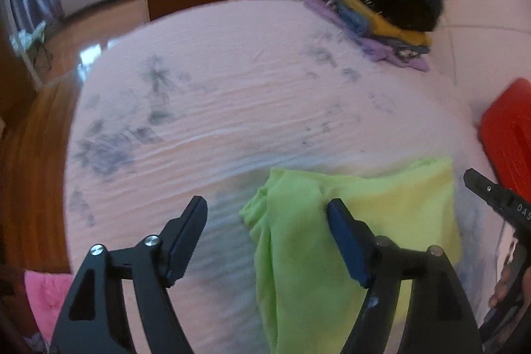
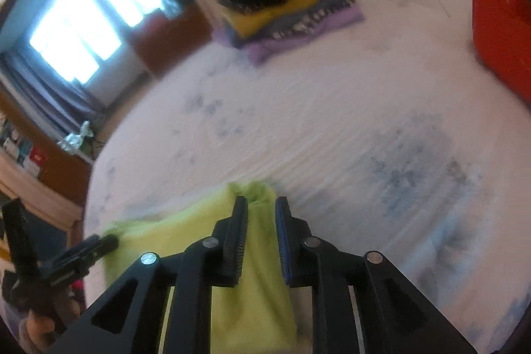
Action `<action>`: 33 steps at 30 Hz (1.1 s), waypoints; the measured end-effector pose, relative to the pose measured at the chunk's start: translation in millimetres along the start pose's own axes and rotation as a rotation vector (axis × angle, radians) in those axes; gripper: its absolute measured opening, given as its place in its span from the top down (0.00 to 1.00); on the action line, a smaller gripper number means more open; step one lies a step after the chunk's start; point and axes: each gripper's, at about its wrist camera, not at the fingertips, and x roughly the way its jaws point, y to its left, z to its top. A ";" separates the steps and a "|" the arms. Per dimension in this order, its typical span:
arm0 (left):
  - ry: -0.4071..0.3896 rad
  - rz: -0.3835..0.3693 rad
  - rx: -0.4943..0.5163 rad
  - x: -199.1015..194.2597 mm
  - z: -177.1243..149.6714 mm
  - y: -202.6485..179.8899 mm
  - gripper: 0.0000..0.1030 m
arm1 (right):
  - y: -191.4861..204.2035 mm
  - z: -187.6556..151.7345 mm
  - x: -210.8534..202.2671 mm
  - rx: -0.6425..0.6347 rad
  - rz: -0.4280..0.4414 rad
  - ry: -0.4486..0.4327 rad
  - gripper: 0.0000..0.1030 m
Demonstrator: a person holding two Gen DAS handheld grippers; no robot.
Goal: Fold clothes
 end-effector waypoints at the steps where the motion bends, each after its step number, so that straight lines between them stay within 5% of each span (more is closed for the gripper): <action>1: 0.001 -0.010 0.016 -6.1 -6.6 -2.7 0.28 | 5.6 -5.2 -4.7 -0.031 0.004 0.016 0.83; 6: 0.027 -0.014 0.050 -13.6 -32.0 -7.9 0.28 | 18.8 -34.0 -7.2 -0.143 -0.068 0.106 0.82; 8: 0.041 -0.005 0.054 -9.8 -37.2 -8.2 0.28 | 13.9 -40.6 -6.5 -0.138 -0.093 0.116 0.75; 14: 0.035 0.028 0.050 2.5 -31.7 -5.1 0.28 | 15.0 -42.6 -2.9 -0.166 -0.067 0.109 0.75; 22: 0.031 0.082 0.082 21.6 -14.2 -6.2 0.28 | 24.8 -36.2 15.0 -0.237 -0.063 0.118 0.83; 25: 0.043 0.096 0.092 29.1 -14.2 -7.4 0.28 | 20.7 -35.1 26.6 -0.213 -0.060 0.137 0.83; 28: 0.038 0.113 0.100 30.9 -14.4 -8.2 0.23 | 15.0 -33.5 24.6 -0.192 -0.069 0.128 0.97; 33: 0.043 0.115 0.081 34.2 -12.7 -3.1 0.15 | -19.4 -25.8 2.1 -0.074 -0.161 0.072 0.97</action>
